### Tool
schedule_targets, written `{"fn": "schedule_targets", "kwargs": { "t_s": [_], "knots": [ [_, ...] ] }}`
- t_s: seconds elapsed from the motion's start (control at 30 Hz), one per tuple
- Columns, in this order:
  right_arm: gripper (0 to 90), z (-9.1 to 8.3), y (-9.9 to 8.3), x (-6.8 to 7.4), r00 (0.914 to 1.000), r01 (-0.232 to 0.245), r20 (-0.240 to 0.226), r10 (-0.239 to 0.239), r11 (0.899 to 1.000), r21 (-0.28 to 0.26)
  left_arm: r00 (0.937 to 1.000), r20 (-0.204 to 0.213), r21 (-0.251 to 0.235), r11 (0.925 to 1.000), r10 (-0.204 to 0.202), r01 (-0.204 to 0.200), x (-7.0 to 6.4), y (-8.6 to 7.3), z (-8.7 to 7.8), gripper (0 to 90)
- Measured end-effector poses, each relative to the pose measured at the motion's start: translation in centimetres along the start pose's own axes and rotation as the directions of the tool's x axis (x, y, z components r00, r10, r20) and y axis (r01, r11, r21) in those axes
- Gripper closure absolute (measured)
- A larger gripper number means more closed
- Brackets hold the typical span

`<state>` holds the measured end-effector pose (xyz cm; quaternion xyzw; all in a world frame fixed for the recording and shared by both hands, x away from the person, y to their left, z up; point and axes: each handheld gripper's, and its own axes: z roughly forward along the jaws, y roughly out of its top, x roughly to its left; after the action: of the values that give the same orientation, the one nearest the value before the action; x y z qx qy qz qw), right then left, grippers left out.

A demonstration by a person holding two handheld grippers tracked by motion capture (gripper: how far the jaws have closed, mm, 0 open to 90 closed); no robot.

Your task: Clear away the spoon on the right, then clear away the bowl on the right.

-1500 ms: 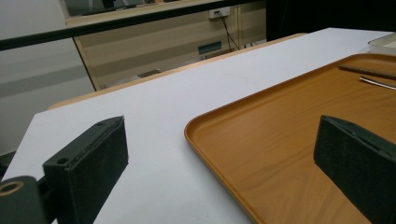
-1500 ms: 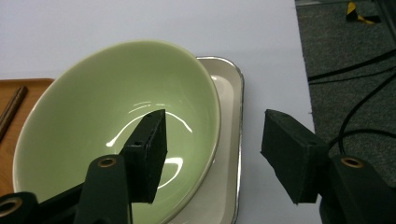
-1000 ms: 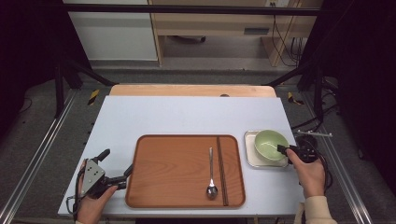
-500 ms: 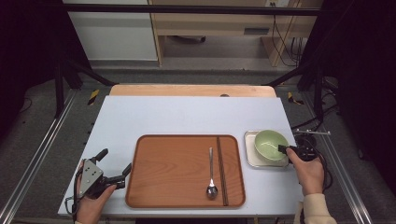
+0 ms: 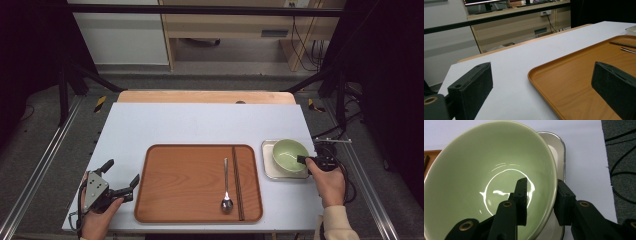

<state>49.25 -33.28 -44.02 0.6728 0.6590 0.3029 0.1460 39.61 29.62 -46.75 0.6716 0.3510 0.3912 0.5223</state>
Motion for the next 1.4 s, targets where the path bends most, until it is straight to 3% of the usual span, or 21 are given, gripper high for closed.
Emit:
{"fn": "schedule_targets", "kwargs": {
  "t_s": [0.27, 0.6, 0.8, 1.4],
  "knots": [
    [69.2, 0.2, 0.0, -0.1, 0.9999, 0.01, 0.006, -0.01, 1.0, 0.012, 1.0, 0.001, 0.001, 1.0, 0.006, -0.006, -0.1, 0.0, 0.0, 3.3],
    [78.1, 0.1, 0.1, -0.1, 0.9997, -0.013, 0.022, 0.012, 1.0, 0.015, 0.9999, 0.004, 0.003, 0.9999, 0.014, -0.014, -0.3, 0.0, 0.1, 3.5],
    [83.6, 0.3, 0.2, 0.1, 0.9994, -0.009, 0.033, 0.009, 1.0, -0.006, 0.9999, 0.003, 0.005, 0.9999, 0.014, -0.014, -0.2, 0.0, 0.1, 3.7],
    [83.5, -1.1, 0.5, 1.2, 0.9998, 0.016, -0.006, -0.017, 0.996, -0.083, 0.9999, -0.003, -0.002, 0.9999, 0.017, -0.017, -0.1, 0.1, 0.0, 3.8]
  ]
}}
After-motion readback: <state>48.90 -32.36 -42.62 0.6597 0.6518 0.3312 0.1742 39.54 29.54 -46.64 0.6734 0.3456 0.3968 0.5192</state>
